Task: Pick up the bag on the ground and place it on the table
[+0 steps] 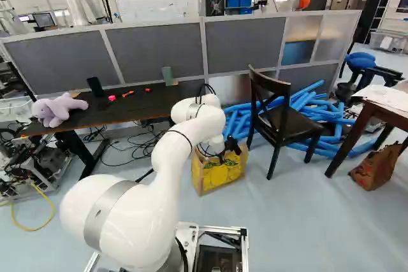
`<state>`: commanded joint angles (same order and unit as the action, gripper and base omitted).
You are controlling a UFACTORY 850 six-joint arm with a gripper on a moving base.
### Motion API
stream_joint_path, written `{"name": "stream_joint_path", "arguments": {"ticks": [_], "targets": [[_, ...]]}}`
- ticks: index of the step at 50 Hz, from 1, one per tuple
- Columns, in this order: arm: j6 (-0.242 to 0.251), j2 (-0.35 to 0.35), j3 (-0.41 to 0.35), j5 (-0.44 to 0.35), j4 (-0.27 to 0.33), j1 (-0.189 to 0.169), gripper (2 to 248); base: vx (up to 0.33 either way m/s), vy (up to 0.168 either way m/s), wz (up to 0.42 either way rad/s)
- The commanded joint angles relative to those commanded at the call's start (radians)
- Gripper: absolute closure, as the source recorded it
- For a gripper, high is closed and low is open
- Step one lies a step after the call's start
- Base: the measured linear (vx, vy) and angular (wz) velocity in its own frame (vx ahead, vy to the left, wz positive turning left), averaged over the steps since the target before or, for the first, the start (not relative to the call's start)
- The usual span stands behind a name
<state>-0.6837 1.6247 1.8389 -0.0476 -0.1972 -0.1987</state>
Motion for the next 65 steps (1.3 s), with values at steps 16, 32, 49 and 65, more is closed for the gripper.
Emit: {"name": "stream_joint_path", "arguments": {"ticks": [16, 32, 49, 65], "targets": [[0.0, -0.097, -0.146, 0.001, 0.0, 0.011, 228, 0.0, 0.0, 0.0], [0.0, -0.189, -0.282, 0.001, 0.0, 0.024, 228, 0.0, 0.0, 0.0], [0.0, -0.28, -0.416, 0.001, 0.0, 0.037, 228, 0.0, 0.0, 0.0], [0.0, -0.357, -0.518, 0.001, 0.037, 0.043, 228, 0.0, 0.0, 0.0]]}}
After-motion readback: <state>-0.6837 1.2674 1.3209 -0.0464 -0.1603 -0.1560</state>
